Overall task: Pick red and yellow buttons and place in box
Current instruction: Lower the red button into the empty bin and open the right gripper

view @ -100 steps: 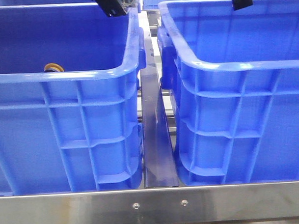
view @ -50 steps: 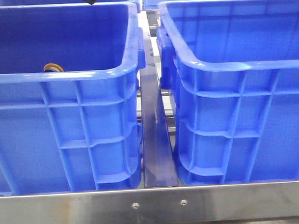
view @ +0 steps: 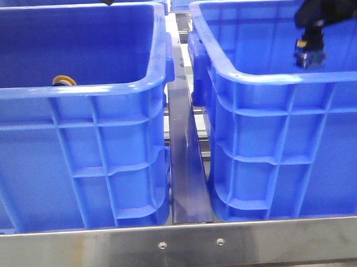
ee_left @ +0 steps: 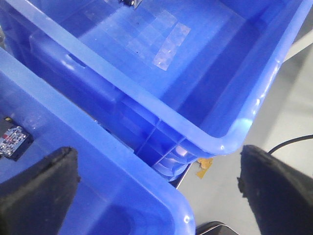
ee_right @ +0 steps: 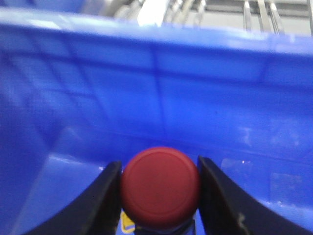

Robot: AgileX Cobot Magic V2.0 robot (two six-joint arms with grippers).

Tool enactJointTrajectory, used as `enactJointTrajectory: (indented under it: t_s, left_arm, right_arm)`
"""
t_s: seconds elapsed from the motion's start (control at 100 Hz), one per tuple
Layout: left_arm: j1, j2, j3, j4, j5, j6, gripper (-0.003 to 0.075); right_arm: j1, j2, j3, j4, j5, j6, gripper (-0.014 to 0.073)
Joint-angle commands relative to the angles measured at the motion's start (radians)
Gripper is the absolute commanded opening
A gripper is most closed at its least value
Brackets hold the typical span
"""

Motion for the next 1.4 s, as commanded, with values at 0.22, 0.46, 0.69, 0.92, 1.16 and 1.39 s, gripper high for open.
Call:
enactJointTrajectory:
  t_s: [0.22,0.46,0.69,0.92,1.16,1.39]
  left_arm:
    - [-0.008,-0.028,-0.03,-0.036,-0.045,-0.001,0.0617]
    - [-0.008,-0.028,-0.03,-0.036,-0.049,-0.001,0.0617]
    - [-0.008,-0.028,-0.03,-0.036,-0.051,-0.001,0.0617]
    - [-0.008,-0.028,-0.03,-0.036,-0.055,-0.001,0.0617]
    - [-0.008,-0.028,-0.03,-0.036,-0.057,-0.001,0.0617]
    - [-0.008,-0.028,-0.03,-0.036,-0.057,-0.001,0.0617]
  right_arm:
    - [-0.005,0.179,-0.197,0.02,-0.018,-0.02,0.0224]
    - [-0.005,0.266,-0.256,0.02,-0.036,-0.02,0.0224]
    - [-0.005,0.282,-0.256,0.02,-0.05,-0.02,0.0224]
    - [-0.005,0.283,-0.256,0.02,-0.063,-0.02,0.0335]
    - [-0.005,0.282,-0.256,0.02,-0.062,-0.02,0.0456]
    - [-0.005,0.26,-0.255,0.02,-0.062,-0.02,0.0456]
